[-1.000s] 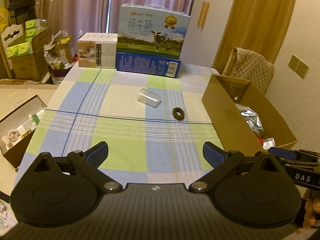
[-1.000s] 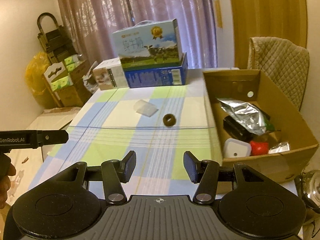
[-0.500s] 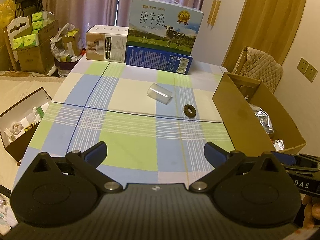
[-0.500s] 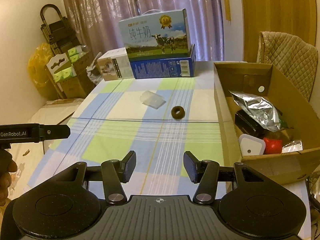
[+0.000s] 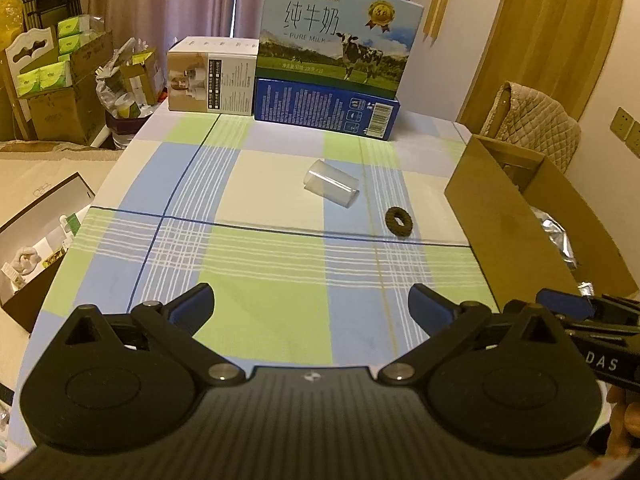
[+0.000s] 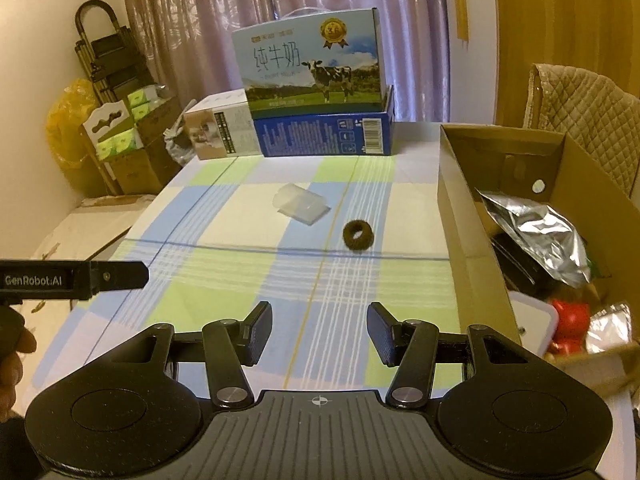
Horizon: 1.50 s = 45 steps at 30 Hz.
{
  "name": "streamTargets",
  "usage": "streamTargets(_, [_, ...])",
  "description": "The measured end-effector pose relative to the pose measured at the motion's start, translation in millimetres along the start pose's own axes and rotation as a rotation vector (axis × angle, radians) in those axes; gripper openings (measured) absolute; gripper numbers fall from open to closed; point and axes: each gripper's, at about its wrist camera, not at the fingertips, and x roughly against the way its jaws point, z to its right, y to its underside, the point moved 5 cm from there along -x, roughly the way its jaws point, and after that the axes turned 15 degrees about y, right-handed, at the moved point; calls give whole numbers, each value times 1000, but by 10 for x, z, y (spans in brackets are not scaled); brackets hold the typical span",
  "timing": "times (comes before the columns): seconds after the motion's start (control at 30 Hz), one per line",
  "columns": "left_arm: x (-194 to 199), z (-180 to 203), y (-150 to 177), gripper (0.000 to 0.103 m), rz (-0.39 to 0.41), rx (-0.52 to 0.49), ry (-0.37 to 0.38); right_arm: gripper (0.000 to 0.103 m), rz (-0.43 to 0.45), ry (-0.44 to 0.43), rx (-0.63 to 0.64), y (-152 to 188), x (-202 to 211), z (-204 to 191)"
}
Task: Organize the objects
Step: 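Withdraw both tools from the box toward the hair tie and cup, then lower the right tool onto the brown hair tie and close on it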
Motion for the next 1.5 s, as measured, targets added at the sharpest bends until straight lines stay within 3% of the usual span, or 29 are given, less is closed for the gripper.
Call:
streamTargets(0.53, [-1015,-393,-331,102,-20,-10,-6,50,45,50,33,-355,-1167,-14])
streamTargets(0.97, [-1616,-686,-565,101,0,-32,-29,50,43,87,74,-409,-1903,-116])
streamTargets(1.23, [-1822,-821,-558,101,-12,-15,-28,50,25,99,127,-384,-2240,-170])
streamTargets(1.5, [-1900,-830,-562,101,-19,-16,-15,49,26,125,130,-339,-2312,-147])
